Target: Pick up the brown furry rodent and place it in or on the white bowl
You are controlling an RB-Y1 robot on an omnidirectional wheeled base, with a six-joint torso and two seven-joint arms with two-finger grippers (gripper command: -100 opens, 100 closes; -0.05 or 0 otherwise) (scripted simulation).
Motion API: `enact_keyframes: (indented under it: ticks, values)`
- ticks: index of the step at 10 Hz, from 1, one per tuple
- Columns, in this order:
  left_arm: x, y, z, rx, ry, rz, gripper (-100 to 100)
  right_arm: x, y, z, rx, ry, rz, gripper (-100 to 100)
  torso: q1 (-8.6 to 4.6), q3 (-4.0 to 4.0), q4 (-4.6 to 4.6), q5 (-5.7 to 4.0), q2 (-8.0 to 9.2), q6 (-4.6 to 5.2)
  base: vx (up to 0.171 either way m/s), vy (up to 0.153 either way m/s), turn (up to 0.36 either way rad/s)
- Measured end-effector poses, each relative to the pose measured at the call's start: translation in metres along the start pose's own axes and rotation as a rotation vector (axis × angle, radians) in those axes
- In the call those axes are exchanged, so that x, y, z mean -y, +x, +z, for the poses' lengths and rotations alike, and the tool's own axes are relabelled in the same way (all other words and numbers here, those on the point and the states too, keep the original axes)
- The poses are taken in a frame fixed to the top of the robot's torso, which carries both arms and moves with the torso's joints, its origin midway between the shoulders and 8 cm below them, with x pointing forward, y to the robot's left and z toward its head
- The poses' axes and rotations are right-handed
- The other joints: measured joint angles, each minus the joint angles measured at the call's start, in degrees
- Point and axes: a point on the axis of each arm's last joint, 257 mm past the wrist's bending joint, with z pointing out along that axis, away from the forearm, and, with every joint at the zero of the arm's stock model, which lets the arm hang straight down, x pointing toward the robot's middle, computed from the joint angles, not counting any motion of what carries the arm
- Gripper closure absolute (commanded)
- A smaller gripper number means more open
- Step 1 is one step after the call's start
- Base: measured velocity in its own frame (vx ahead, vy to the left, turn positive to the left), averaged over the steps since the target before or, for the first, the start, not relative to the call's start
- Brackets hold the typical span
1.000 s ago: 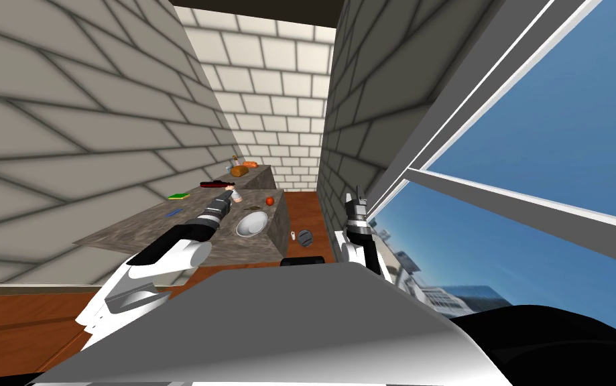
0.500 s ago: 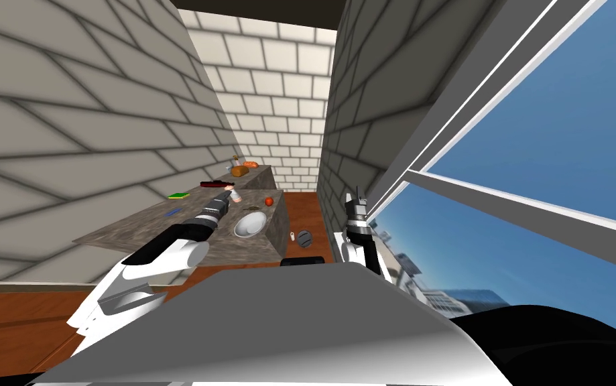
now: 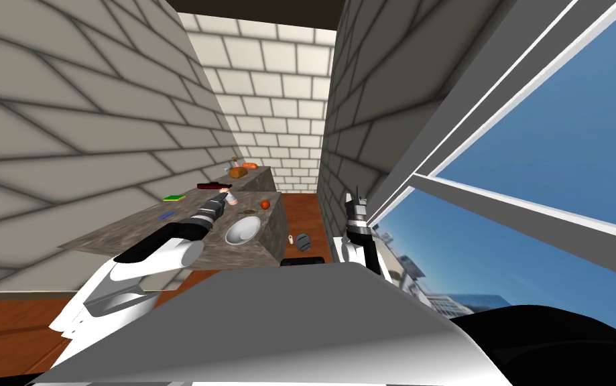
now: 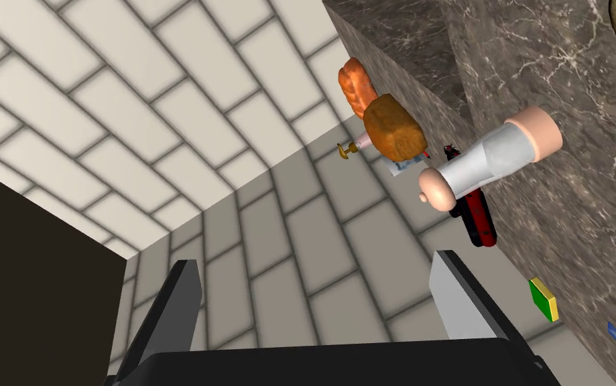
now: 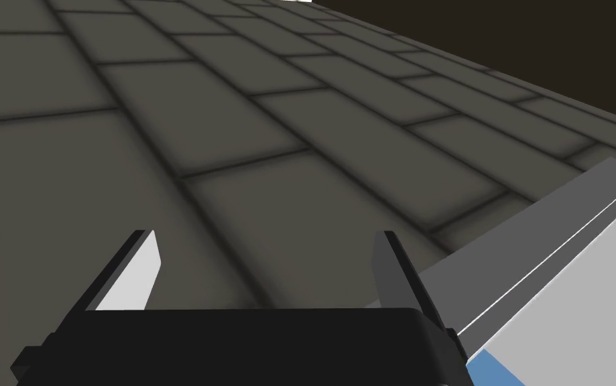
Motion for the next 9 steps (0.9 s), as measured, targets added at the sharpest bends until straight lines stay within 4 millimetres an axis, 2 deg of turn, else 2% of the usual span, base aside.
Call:
enact_keyframes:
  ticks: [2, 4, 7, 9]
  values:
    - [-0.013, -0.008, -0.002, 0.004, -0.055, 0.002, -100, 0.0, 0.0, 0.0, 0.0, 0.0, 0.0, 0, 0.0, -0.07, -0.03, 0.0, -0.12, 0.0, 0.156, -0.042, 0.048]
    - [-0.035, -0.015, -0.001, 0.003, -0.128, 0.0, -100, 0.0, 0.0, 0.0, 0.0, 0.0, 0.0, 0, 0.03, -0.08, -0.04, 0.01, -0.13, 0.0, 0.145, -0.031, 0.047]
    - [-0.063, -0.024, -0.008, -0.001, -0.216, -0.006, -100, 0.0, 0.0, 0.0, 0.0, 0.0, 0.0, 0, 0.17, 0.06, 0.02, 0.04, 0.11, -0.01, 0.084, -0.004, 0.017]
    - [-0.075, -0.026, -0.013, -0.004, -0.263, -0.011, -100, 0.0, 0.0, 0.0, 0.0, 0.0, 0.0, 0, 0.17, 0.07, 0.02, 0.04, 0.14, 0.0, 0.11, -0.017, 0.029]
